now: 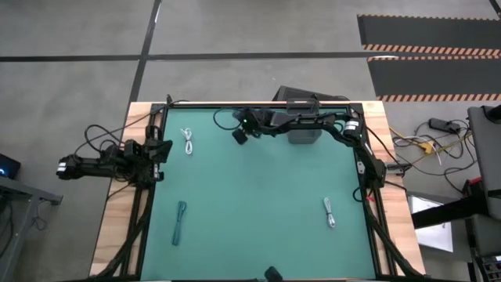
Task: Pick and place USB-C Cables
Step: Put the purple charger cable into the black bin
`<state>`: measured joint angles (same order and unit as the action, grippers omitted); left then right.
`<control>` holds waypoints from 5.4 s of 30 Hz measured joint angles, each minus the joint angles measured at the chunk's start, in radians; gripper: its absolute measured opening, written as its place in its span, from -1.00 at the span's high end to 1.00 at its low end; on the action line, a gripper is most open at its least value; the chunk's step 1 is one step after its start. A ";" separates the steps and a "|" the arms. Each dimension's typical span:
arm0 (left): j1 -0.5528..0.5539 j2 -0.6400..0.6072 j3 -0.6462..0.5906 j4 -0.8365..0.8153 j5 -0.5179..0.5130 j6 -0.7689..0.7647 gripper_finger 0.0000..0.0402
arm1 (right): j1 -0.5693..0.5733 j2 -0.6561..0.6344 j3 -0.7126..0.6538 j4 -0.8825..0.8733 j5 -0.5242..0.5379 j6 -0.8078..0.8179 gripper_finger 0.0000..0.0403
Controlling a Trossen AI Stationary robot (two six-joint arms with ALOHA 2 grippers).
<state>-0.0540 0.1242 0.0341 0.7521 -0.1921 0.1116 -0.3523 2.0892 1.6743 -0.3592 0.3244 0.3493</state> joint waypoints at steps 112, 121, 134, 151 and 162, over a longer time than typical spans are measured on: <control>0.000 0.000 0.000 -0.035 0.000 0.000 1.00 | -0.246 -0.615 -0.456 -0.401 0.008 -0.074 0.91; 0.000 0.000 0.000 -0.035 0.000 0.000 1.00 | -0.246 -0.602 -0.484 -0.337 0.005 -0.100 0.91; 0.000 0.000 0.000 -0.035 0.000 0.000 1.00 | -0.246 -0.602 -0.578 -0.238 0.005 -0.100 0.91; 0.000 0.000 0.000 -0.035 0.000 0.008 1.00 | -0.246 -0.602 -0.605 -0.189 -0.035 -0.065 0.91; 0.000 0.000 0.000 -0.035 0.000 0.007 1.00 | -0.259 -0.601 -0.605 -0.189 -0.063 -0.012 0.91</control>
<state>-0.0536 0.1242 0.0341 0.7166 -0.1921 0.1188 -0.6114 1.4883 1.0691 -0.5484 0.2613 0.3370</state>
